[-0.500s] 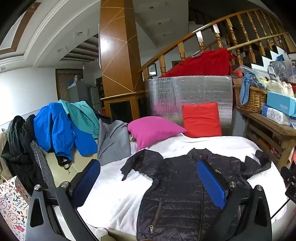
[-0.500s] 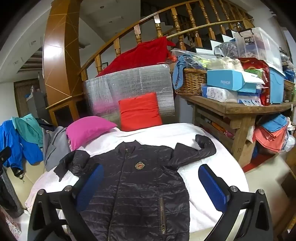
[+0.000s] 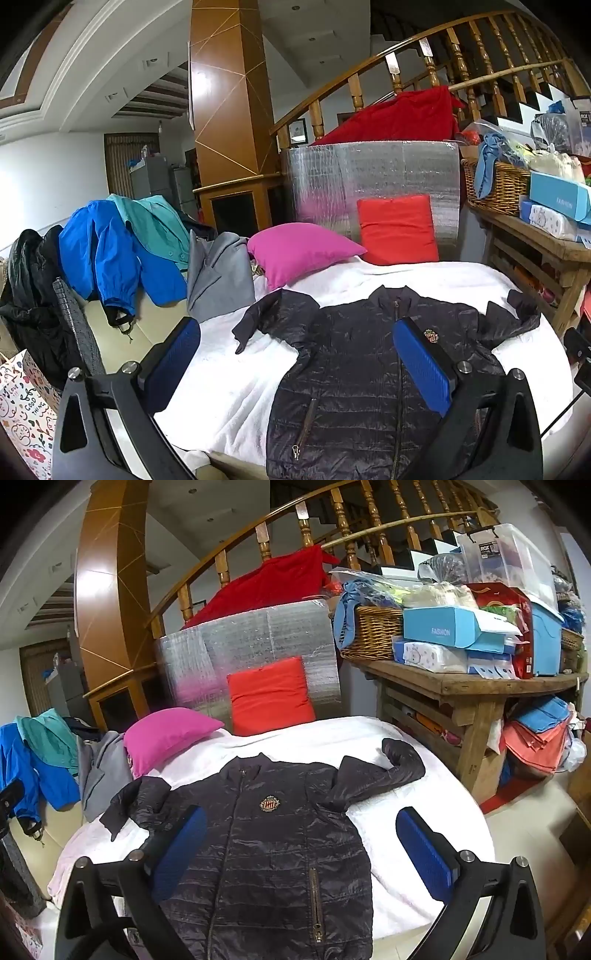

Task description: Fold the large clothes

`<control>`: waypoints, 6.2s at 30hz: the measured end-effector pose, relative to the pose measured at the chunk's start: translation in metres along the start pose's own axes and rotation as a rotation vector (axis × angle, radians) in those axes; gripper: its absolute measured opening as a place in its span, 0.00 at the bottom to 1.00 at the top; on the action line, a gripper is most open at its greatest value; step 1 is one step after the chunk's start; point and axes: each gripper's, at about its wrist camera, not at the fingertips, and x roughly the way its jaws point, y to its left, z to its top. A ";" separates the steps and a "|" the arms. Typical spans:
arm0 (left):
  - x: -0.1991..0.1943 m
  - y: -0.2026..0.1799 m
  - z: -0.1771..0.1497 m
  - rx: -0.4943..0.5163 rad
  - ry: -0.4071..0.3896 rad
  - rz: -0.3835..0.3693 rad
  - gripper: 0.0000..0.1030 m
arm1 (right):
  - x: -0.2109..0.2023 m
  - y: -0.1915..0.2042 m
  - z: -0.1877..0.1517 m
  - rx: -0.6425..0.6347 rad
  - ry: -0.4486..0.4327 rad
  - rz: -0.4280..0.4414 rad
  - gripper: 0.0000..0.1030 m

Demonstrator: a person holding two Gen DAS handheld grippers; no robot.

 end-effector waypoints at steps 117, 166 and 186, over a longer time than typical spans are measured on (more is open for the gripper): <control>0.290 -0.020 -0.144 -0.034 0.693 -0.002 1.00 | 0.298 -0.248 -0.019 0.626 0.325 0.181 1.00; 0.307 0.011 -0.092 -0.035 0.570 -0.167 1.00 | 0.384 0.079 -0.075 0.191 0.455 0.620 0.81; 0.415 -0.104 -0.026 -0.136 0.639 -0.376 1.00 | 0.409 -0.076 -0.117 0.548 0.282 0.532 0.51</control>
